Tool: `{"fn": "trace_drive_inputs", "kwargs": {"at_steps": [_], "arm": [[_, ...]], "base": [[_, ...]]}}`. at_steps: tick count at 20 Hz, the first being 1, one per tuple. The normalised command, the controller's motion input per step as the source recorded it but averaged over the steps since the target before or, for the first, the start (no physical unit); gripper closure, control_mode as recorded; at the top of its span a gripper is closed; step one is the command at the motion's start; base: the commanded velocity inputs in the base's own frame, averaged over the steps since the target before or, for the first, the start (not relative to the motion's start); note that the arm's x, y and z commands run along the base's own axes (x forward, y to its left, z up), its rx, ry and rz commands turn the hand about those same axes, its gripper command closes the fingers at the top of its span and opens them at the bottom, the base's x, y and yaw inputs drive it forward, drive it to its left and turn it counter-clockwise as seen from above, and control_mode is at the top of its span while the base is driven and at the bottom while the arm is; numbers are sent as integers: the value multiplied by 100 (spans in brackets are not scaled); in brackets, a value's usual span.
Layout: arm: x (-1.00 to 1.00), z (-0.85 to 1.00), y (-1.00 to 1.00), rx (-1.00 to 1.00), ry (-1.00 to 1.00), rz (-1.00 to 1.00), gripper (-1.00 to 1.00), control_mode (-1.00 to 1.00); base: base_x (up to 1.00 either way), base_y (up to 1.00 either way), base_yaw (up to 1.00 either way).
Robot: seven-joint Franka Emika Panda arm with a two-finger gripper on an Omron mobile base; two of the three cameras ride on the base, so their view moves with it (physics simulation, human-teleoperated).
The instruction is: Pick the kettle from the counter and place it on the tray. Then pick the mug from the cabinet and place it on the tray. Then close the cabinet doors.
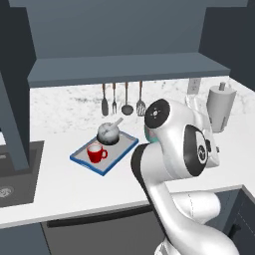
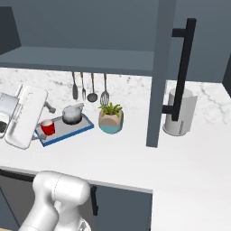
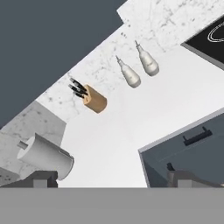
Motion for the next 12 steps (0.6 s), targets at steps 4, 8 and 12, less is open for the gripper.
{"fn": "trace_drive_inputs", "kwargs": {"at_steps": [4,8,12], "arm": [[-14,0,-5,-1,-2,0,-100,-100],[-19,0,-7,0,0,0,-100,-100],[-21,0,-5,0,0,0,-100,-100]], "base": [[0,0,0],[0,0,0],[0,0,0]]}}
